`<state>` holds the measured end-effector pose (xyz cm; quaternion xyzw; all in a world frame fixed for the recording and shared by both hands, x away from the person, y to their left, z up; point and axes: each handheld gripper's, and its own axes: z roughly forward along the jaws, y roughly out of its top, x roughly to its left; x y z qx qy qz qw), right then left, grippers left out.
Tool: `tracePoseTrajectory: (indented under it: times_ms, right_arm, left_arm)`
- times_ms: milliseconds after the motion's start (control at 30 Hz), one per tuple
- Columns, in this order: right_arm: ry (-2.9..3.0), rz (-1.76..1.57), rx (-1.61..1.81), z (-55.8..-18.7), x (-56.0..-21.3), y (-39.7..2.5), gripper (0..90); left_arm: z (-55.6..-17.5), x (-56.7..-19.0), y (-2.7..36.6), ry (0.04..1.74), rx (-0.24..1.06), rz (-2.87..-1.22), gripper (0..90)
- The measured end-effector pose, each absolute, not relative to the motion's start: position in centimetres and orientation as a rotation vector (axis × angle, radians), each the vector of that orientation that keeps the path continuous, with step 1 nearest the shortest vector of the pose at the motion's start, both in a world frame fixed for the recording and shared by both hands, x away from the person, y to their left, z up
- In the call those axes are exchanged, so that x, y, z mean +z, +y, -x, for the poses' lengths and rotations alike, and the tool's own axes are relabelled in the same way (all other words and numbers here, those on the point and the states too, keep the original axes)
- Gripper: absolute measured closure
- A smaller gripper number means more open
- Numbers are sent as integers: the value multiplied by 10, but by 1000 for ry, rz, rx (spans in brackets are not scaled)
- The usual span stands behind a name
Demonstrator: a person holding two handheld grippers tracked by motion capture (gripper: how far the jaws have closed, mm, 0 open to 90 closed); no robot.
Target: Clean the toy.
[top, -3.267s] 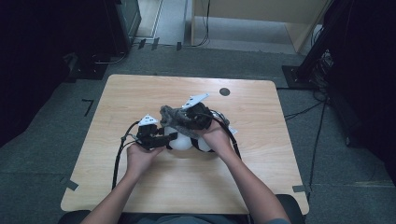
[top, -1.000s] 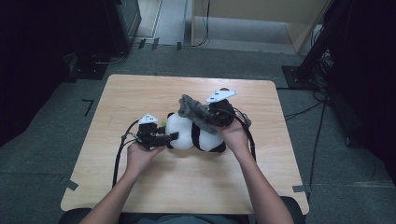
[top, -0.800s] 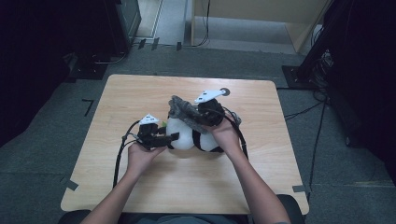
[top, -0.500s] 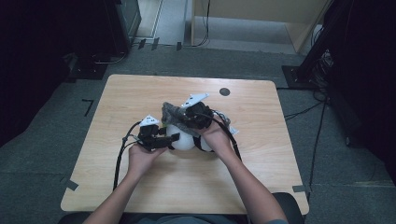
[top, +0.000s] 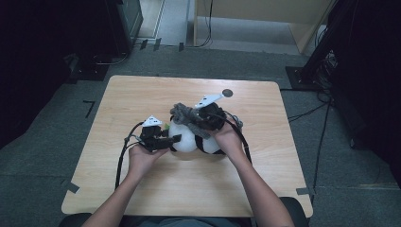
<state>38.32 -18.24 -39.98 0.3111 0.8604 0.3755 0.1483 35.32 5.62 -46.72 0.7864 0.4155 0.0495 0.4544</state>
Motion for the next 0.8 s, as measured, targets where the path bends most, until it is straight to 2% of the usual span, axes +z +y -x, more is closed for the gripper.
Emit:
tracePoseTrajectory:
  times_ms: [500,800]
  right_arm:
    - [2364,-1010,1135,-372,-388,-238,801]
    - [2305,-1071,1171,-367,-394,-269,800]
  left_arm:
    - [-355,-467,57,1017,114,-1945,497]
    - [-355,-468,57,1012,117,-1935,496]
